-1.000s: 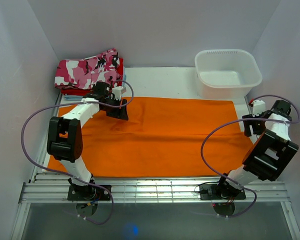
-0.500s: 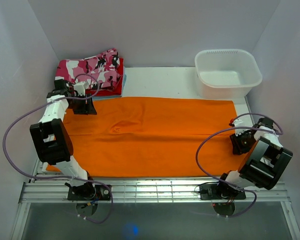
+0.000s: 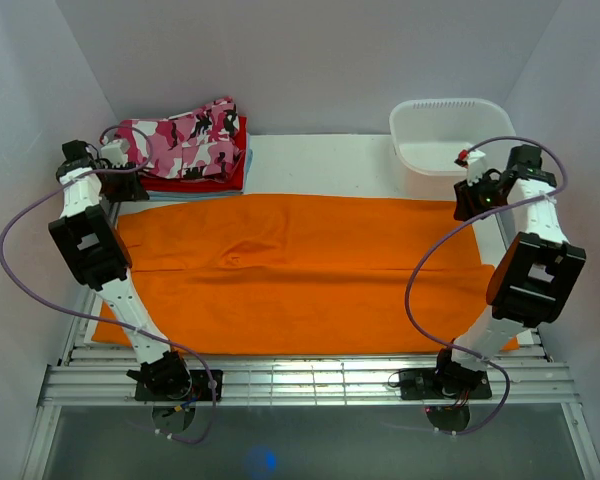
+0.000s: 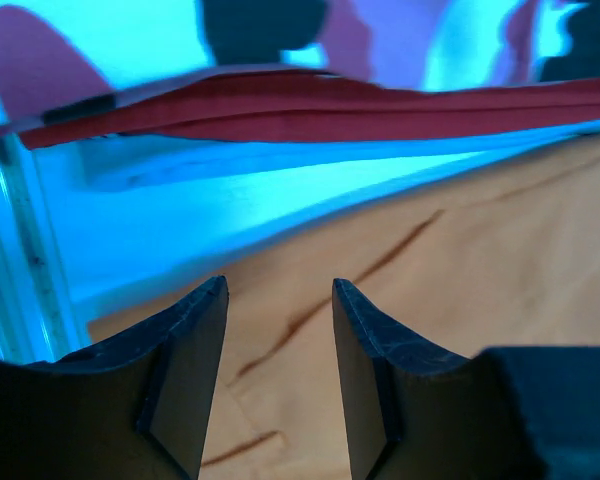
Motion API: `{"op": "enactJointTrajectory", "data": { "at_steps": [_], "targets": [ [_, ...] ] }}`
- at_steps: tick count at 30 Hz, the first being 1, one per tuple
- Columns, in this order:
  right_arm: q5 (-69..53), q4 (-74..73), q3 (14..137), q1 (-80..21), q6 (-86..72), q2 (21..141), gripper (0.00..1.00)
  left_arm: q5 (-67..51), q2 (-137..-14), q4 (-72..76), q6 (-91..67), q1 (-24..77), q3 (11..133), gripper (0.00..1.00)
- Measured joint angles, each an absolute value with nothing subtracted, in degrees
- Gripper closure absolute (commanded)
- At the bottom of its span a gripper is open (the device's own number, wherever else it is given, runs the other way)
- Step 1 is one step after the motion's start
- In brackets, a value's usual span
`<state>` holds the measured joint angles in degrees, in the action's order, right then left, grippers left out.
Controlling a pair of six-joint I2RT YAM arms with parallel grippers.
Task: Fold and stack the trousers
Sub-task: Fold the trousers
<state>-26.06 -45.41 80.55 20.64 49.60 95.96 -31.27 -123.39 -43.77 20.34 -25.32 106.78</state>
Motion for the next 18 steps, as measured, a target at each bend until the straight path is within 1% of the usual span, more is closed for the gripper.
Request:
{"op": "enactJointTrajectory", "data": {
  "at_steps": [3,6,9,11,14,18],
  "targets": [
    [-26.3,-41.9,82.7,15.3,45.8,101.9,0.52,-30.3,-128.2,-45.8,22.6,-26.2,111.7,0.42],
    [-25.9,-40.3,85.0,11.5,44.3,109.6,0.52,-29.6,-133.8,-50.5,27.9,-25.7,120.6,0.42],
    [-26.4,-38.9,86.5,9.7,44.2,116.5,0.54,-28.6,-137.7,-55.7,35.4,-25.4,128.1,0.42],
    [-26.2,-37.3,86.8,9.6,45.3,117.2,0.54,-28.0,-138.2,-58.4,40.1,-25.2,128.4,0.42],
    [-24.7,-35.3,85.1,9.5,47.6,116.5,0.56,-27.7,-138.0,-60.9,46.3,-25.2,124.7,0.44],
    [-22.6,-32.9,77.7,9.9,52.5,112.7,0.57,-27.9,-138.0,-64.1,52.5,-25.4,120.4,0.46]
  ]
}}
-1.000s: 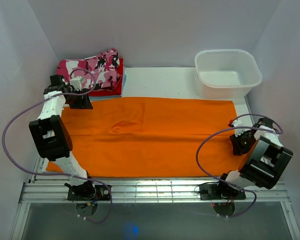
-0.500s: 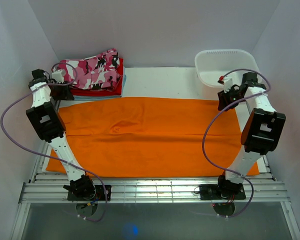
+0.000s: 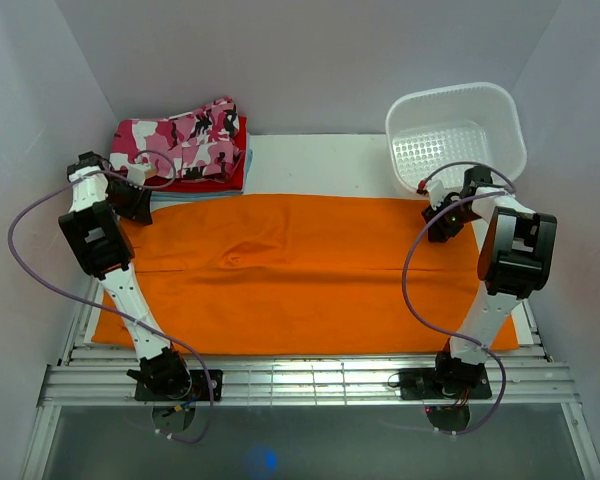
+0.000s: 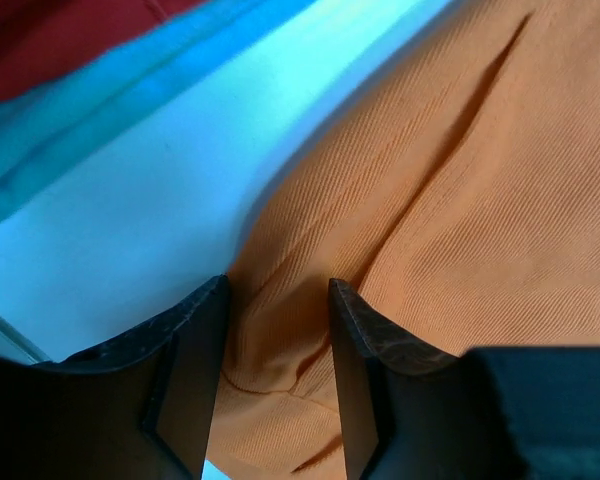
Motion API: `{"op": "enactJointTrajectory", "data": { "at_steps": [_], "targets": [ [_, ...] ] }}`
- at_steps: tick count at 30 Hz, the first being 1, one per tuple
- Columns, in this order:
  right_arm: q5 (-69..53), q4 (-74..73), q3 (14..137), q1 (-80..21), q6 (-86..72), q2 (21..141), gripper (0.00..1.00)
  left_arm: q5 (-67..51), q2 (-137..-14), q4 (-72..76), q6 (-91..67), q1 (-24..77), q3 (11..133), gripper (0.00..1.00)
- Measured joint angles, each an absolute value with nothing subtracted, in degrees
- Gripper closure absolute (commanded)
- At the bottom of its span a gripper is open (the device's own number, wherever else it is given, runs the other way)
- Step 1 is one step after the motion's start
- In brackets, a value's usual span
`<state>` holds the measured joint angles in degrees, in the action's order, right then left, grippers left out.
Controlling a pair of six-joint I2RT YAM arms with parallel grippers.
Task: Fold and stack the trousers
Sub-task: Fold the trousers
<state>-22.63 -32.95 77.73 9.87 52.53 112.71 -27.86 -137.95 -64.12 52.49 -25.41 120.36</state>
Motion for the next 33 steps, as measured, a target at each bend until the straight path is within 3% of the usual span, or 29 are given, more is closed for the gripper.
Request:
{"op": "enactJointTrajectory", "data": {
  "at_steps": [3,5,9,14,17,18,21,24,33],
  "targets": [
    [-20.2,-32.8,72.4,10.2,56.5,109.4,0.58,-28.4,-137.9,-65.3,55.2,-25.8,119.8,0.54],
    [-19.2,-32.8,69.6,10.3,58.8,107.2,0.59,-29.1,-137.8,-65.8,56.2,-26.2,119.6,0.66],
    [-17.2,-33.8,64.5,10.4,63.4,102.8,0.61,-30.9,-136.7,-65.9,59.2,-26.6,116.9,0.72],
    [-16.3,-39.4,61.2,10.9,67.7,99.4,0.61,-31.5,-133.3,-65.6,62.2,-26.9,111.0,0.67],
    [-16.9,-43.3,61.2,11.7,68.6,98.6,0.54,-32.0,-132.7,-65.8,63.3,-26.9,110.0,0.6],
    [-17.3,-44.2,61.4,12.1,68.7,98.3,0.47,-32.2,-132.5,-65.8,63.6,-26.9,109.8,0.58],
    [-20.3,-45.4,63.9,13.9,68.5,97.4,0.36,-32.9,-131.5,-65.0,64.6,-26.9,107.9,0.57],
    [-23.7,-42.5,67.0,16.5,67.9,96.3,0.32,-33.7,-129.7,-63.5,66.2,-27.0,105.0,0.56],
    [-28.8,-25.7,73.1,23.2,61.3,101.0,0.36,-36.4,-126.5,-58.6,67.9,-27.0,99.0,0.54]
  ]
}}
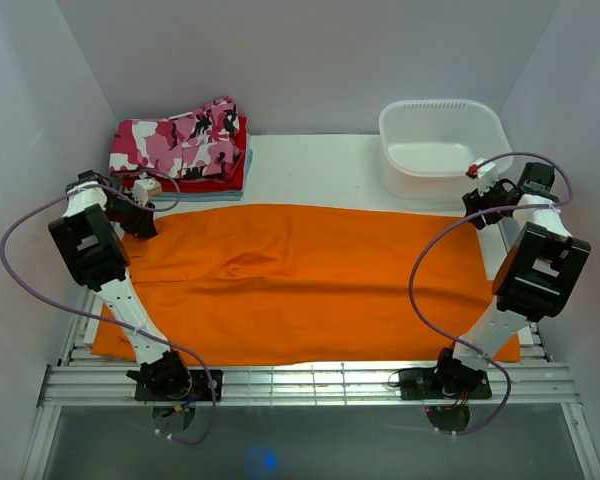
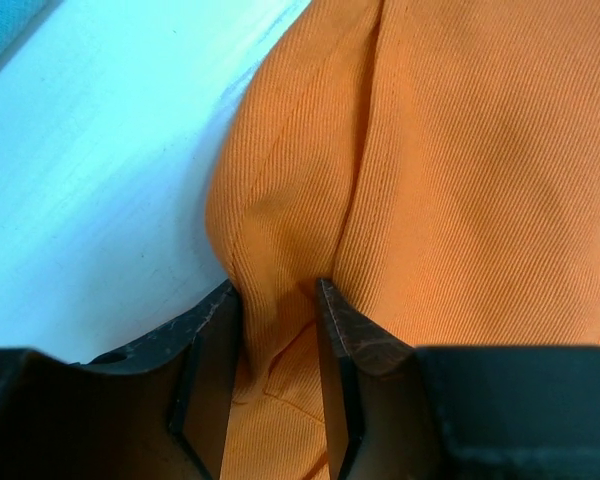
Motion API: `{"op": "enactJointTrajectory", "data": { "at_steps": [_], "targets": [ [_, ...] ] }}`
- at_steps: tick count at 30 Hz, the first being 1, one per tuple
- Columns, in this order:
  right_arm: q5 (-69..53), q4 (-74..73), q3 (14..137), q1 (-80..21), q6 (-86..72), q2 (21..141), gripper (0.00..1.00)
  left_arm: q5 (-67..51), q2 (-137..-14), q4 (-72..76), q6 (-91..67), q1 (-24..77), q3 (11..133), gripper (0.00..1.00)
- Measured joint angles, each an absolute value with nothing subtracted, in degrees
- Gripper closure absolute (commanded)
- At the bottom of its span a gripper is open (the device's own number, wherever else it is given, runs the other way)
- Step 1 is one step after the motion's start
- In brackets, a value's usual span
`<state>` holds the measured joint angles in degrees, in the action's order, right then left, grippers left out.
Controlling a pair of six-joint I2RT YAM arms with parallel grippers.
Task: Fold and stack the trousers
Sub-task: Fold the trousers
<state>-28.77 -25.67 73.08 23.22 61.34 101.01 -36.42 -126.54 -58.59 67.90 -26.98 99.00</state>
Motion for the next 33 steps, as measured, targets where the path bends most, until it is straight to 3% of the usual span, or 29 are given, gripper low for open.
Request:
{"op": "enactJointTrajectory", "data": {
  "at_steps": [9,17,26,33],
  "targets": [
    [-31.7,-0.3,64.2,31.3,32.4,101.7,0.31,-38.4,-123.9,-53.6,64.2,-27.4,96.2,0.5],
    [-31.4,13.5,62.0,30.5,13.5,106.6,0.3,-40.9,-123.9,-53.5,60.0,-28.0,96.5,0.47],
    [-28.7,17.1,64.4,29.0,7.1,115.3,0.32,-41.6,-123.9,-53.4,57.5,-28.4,96.5,0.42],
    [-27.0,9.4,72.1,27.5,9.3,118.8,0.37,-41.5,-123.9,-53.3,56.3,-29.2,96.5,0.41]
  ]
}}
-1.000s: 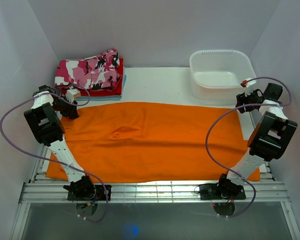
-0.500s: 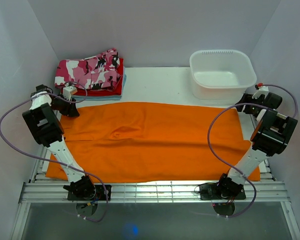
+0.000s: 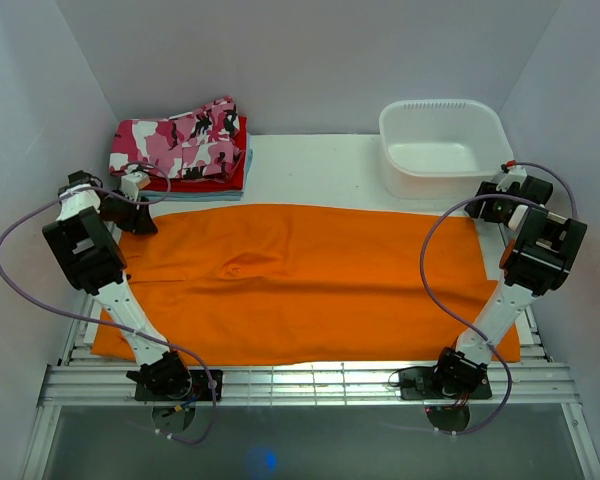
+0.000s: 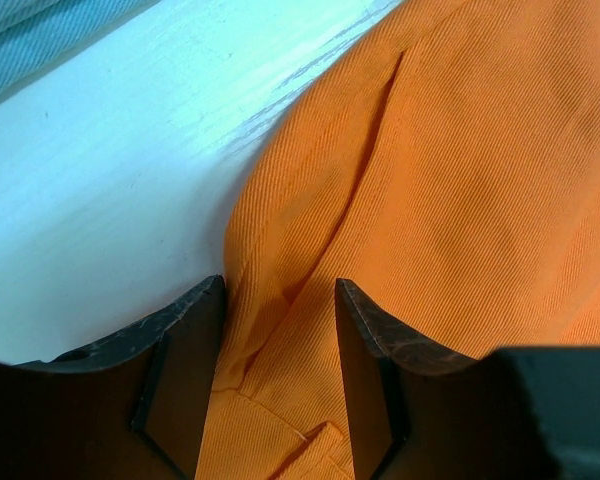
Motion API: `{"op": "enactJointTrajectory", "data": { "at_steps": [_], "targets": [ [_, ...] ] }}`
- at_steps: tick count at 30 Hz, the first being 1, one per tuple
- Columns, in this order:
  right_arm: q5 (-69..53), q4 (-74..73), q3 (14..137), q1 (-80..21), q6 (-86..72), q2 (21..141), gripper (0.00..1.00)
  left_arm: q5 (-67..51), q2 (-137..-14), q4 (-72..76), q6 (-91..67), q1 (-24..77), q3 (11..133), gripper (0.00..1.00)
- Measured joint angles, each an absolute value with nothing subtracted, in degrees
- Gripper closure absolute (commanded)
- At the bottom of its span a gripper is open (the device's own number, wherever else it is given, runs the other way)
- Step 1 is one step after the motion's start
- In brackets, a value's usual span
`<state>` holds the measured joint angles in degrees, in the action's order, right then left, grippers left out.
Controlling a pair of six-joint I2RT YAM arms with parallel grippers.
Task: Fold and stack the trousers
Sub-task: Fold the trousers
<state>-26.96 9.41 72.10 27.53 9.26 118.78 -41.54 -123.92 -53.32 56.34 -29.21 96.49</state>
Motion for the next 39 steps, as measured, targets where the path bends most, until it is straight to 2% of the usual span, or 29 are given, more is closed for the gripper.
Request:
{"op": "enactJointTrajectory", "data": {
  "at_steps": [12,20,28,31,32,33,39],
  "targets": [
    [-27.2,3.1,70.3,27.3,12.6,115.7,0.32,-41.8,-123.9,-53.3,56.1,-30.8,96.5,0.41],
    [-26.2,0.5,69.9,27.3,14.3,114.8,0.4,-41.8,-123.9,-53.3,56.0,-30.9,96.5,0.4],
    [-28.3,-3.2,72.6,27.4,17.0,116.3,0.65,-41.2,-123.9,-52.3,55.0,-31.1,96.4,0.39],
    [-30.7,-4.6,72.6,27.5,18.6,116.5,0.78,-41.0,-123.9,-52.2,54.5,-31.4,96.4,0.39],
    [-31.4,-5.0,72.6,27.5,19.2,116.5,0.88,-40.9,-123.9,-52.1,54.4,-31.6,96.4,0.39],
    [-32.2,-5.3,72.6,27.5,19.7,116.5,0.92,-40.9,-123.9,-52.0,54.3,-31.8,96.4,0.39],
    [-35.1,-9.3,71.4,28.4,22.4,114.7,0.92,-41.0,-123.9,-51.8,53.1,-33.1,96.4,0.39]
  ]
}}
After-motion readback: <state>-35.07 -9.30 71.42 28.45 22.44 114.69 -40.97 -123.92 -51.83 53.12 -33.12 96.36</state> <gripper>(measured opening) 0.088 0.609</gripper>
